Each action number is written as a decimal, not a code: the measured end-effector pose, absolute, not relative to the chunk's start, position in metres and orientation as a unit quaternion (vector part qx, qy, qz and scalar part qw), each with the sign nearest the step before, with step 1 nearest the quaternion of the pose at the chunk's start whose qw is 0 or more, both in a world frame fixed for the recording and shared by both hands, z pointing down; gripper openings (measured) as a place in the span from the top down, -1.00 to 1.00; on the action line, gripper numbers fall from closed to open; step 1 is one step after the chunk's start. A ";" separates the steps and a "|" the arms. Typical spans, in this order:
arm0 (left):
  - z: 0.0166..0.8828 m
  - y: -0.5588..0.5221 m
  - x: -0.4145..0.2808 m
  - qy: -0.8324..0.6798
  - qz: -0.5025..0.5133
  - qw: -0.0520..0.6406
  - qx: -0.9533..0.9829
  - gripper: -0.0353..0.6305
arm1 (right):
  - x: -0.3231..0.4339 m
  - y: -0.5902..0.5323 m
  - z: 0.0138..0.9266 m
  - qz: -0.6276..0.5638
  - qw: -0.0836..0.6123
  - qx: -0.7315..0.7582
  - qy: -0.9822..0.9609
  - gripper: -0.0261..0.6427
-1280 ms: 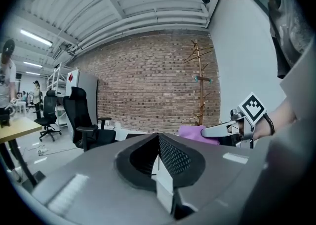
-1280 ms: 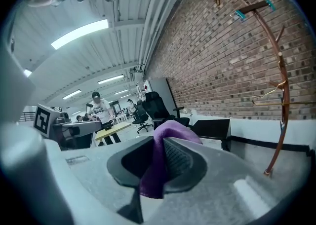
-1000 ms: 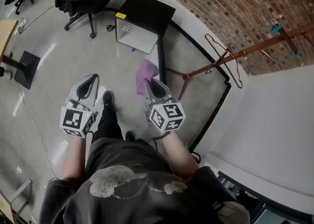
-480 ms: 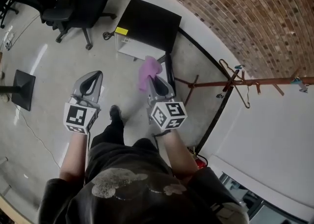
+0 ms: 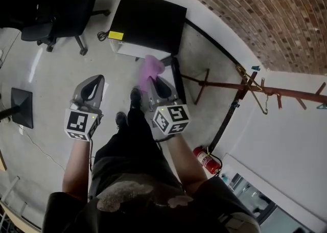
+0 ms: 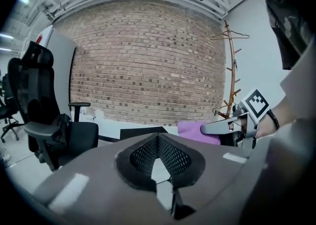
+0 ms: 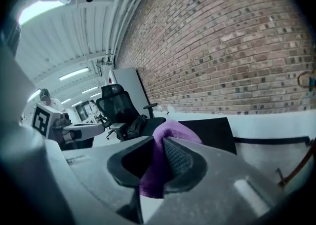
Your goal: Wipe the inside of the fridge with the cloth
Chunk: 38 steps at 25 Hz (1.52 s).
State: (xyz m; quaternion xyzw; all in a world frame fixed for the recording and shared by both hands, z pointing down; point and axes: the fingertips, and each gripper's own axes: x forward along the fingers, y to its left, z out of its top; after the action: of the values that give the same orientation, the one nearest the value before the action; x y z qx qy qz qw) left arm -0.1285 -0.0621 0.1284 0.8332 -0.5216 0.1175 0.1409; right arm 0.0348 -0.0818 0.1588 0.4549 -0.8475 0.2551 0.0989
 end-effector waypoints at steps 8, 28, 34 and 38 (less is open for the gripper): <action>0.188 -0.132 -0.129 -0.522 0.136 0.139 0.831 0.84 | 0.027 -0.136 0.234 0.301 0.091 0.441 -0.841 0.77; 0.435 -0.194 -0.152 -0.508 0.120 0.124 0.844 0.84 | -0.005 -0.184 0.488 0.301 0.122 0.421 -0.847 0.77; 0.475 -0.204 -0.157 -0.501 0.088 0.107 0.855 0.84 | -0.023 -0.211 0.525 0.265 0.088 0.403 -0.872 0.77; 0.511 -0.210 -0.166 -0.503 0.086 0.088 0.855 0.84 | -0.036 -0.227 0.546 0.248 0.061 0.402 -0.879 0.77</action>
State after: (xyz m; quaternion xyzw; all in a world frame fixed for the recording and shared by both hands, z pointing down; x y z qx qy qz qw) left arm -0.1656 -0.2097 0.5106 0.8555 -0.5029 0.0863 0.0882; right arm -0.0360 -0.2269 0.5458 0.4025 -0.8790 0.2481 0.0613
